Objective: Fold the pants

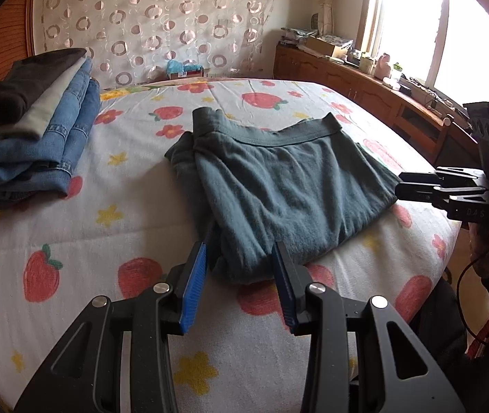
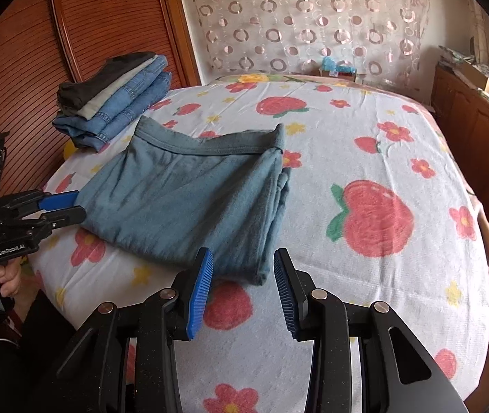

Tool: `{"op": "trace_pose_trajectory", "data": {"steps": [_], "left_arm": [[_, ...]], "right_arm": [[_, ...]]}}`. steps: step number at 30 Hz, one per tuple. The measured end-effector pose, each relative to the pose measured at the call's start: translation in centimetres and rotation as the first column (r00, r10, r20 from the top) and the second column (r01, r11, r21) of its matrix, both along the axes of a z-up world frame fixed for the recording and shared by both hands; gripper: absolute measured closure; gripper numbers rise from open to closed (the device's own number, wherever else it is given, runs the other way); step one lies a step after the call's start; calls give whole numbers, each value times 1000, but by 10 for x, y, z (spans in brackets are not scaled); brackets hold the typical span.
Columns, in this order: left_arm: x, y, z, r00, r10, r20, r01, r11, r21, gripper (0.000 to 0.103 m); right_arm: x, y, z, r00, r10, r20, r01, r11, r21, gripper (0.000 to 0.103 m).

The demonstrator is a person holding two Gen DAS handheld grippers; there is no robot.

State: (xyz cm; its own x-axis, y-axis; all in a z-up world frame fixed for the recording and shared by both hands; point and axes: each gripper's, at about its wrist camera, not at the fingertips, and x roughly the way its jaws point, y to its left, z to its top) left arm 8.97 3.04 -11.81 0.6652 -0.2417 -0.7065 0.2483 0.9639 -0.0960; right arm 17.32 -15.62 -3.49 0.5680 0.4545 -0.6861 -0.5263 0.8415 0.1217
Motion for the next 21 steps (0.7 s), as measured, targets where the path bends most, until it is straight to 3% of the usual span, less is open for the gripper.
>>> {"op": "trace_pose_trajectory", "data": {"steps": [7,10,11,16,21], "left_arm": [[2,-1,-5,1000,2,-13,-2,1000,-13,63],[3,-2,-6,1000,1,-17,-1,1000,-27,63],[3,-2,-6,1000,2,-15,-2,1000,-26,64],[4,-3,-5,1000,2,-19,-3,999,-40,84],[-2,-5,5,1000,-7,-6,7,999,-40,89]], "right_arm": [[6,2,-6,1000,-1,-27,1,1000,3,67],[6,1,-7,1000,6,-22,-6,1000,14,90],[5,0,-5,1000,3,-6,-3,1000,20,94],[0,-3,-2,1000,-15,21,15,1000,12,98],[-4,-4,0,1000,-7,17,7,1000,9,98]]}}
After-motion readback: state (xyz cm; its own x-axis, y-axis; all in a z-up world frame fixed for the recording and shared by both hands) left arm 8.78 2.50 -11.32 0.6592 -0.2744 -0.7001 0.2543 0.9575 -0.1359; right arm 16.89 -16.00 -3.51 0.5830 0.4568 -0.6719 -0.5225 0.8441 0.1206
